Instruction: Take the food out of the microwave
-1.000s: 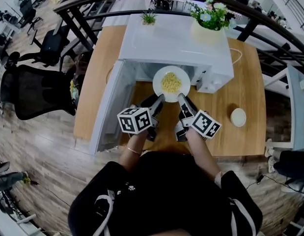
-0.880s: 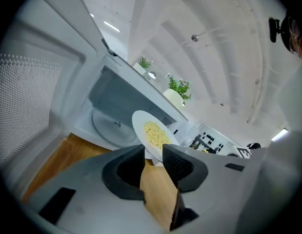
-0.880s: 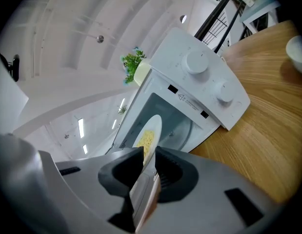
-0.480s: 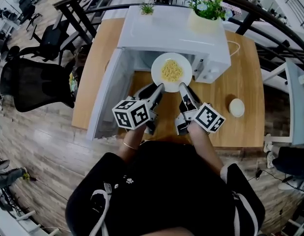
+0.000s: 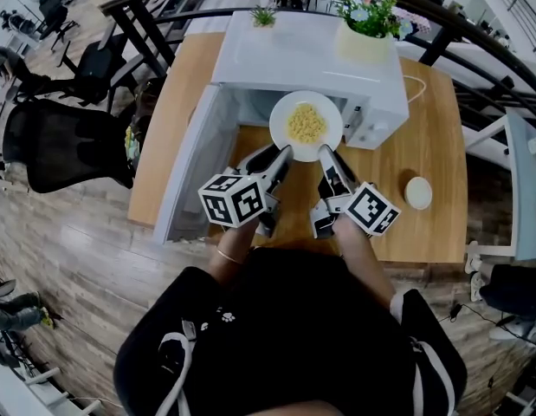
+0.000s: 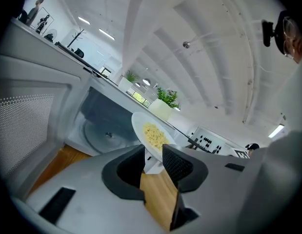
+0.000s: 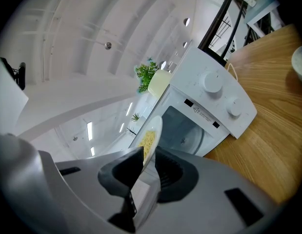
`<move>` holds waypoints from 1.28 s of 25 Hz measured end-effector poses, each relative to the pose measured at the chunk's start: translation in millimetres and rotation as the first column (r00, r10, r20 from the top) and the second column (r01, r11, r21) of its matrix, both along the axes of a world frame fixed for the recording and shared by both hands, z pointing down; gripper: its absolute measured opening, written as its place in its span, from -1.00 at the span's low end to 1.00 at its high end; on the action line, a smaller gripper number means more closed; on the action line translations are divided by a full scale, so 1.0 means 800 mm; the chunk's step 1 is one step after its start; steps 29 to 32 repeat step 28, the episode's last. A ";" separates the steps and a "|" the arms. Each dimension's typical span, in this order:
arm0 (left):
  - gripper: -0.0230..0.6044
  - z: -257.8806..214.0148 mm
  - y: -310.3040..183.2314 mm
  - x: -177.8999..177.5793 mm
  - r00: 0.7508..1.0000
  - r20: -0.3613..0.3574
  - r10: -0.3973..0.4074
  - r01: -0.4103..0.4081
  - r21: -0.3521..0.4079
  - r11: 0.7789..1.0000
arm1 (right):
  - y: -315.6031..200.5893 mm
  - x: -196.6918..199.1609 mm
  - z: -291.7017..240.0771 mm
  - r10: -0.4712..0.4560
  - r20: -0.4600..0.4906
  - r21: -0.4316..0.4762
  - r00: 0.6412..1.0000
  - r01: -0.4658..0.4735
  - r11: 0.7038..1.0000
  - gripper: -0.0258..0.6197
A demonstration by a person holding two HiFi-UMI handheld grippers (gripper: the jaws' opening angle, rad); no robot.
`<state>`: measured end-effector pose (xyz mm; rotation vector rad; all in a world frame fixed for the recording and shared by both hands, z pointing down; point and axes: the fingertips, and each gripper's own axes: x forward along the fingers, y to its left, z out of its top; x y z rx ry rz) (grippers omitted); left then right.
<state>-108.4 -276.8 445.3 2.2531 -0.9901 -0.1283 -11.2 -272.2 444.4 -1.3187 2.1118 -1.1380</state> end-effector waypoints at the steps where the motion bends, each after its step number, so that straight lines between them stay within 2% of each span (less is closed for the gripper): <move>1: -0.57 0.000 -0.001 0.000 1.000 0.001 -0.001 0.001 -0.001 1.000 | -0.001 0.000 0.000 -0.001 0.000 0.000 1.000 0.001 1.000 -0.69; 32: -0.57 0.010 -0.007 0.004 1.000 0.018 0.002 -0.002 -0.016 1.000 | -0.006 0.004 0.010 0.001 0.013 -0.020 1.000 0.000 1.000 -0.70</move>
